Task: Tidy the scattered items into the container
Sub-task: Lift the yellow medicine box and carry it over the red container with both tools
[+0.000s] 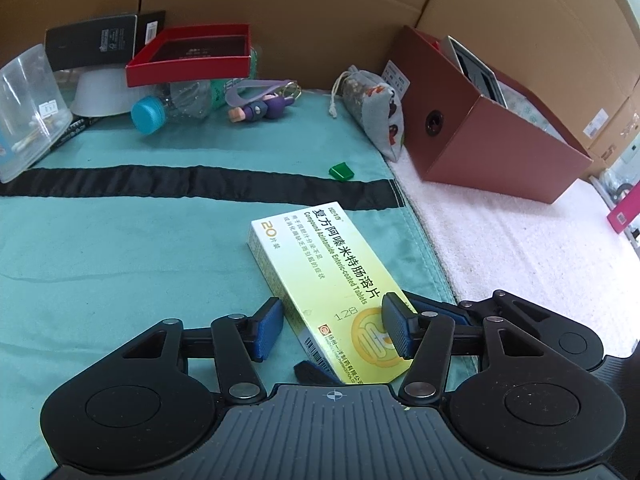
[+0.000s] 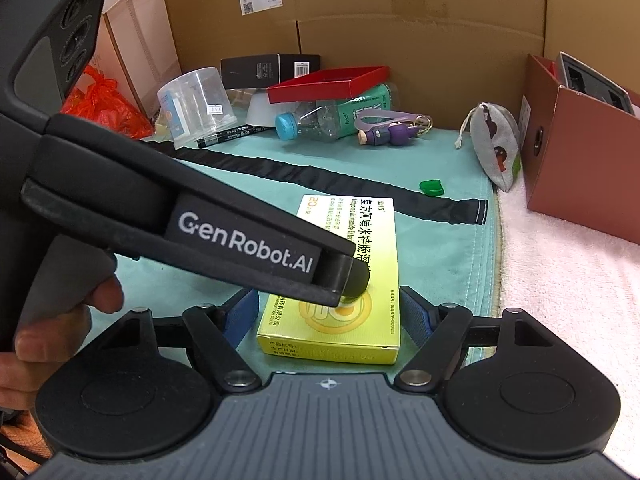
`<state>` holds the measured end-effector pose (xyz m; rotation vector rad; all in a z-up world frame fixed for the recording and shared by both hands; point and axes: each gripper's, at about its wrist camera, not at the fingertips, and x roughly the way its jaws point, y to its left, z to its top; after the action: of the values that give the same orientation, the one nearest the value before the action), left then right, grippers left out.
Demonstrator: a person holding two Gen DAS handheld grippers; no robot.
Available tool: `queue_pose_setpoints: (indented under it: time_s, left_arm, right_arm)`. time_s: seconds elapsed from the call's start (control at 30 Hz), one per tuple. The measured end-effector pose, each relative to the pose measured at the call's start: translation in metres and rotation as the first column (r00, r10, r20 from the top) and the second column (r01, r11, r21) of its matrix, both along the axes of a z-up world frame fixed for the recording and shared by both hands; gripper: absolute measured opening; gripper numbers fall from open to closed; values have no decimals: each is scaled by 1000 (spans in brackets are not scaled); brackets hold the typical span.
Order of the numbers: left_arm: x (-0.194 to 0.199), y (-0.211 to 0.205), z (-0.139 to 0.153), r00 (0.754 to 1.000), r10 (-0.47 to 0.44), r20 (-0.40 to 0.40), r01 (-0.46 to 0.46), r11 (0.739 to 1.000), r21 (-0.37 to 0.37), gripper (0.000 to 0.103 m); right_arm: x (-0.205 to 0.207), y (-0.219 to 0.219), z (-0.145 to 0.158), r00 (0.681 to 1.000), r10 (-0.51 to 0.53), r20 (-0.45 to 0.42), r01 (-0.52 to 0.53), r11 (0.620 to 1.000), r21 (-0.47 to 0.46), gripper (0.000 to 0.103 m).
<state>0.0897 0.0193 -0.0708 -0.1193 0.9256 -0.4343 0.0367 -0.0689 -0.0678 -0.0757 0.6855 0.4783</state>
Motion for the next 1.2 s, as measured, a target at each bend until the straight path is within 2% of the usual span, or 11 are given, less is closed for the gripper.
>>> queue_pose_setpoints:
  time_s: [0.27, 0.47, 0.63, 0.87, 1.2]
  left_arm:
    - [-4, -8, 6, 1000, 2, 11, -2, 1000, 23, 50]
    - [-17, -35, 30, 997, -31, 74, 28, 999, 41, 48]
    - [-28, -63, 57, 985, -71, 158, 63, 997, 52, 48]
    - [-22, -107, 98, 958, -126, 259, 116, 992, 52, 48]
    - [18, -183, 135, 912, -210, 353, 216, 976, 21, 48]
  right_arm:
    - [-4, -4, 2, 1000, -28, 4, 28, 1000, 11, 74]
    - [-15, -26, 18, 996, -77, 43, 75, 996, 41, 73]
    - [-27, -49, 39, 985, -130, 112, 122, 990, 72, 73]
    - [-27, -84, 70, 954, -206, 220, 187, 977, 101, 73]
    - [4, -141, 103, 881, -336, 333, 311, 942, 125, 73]
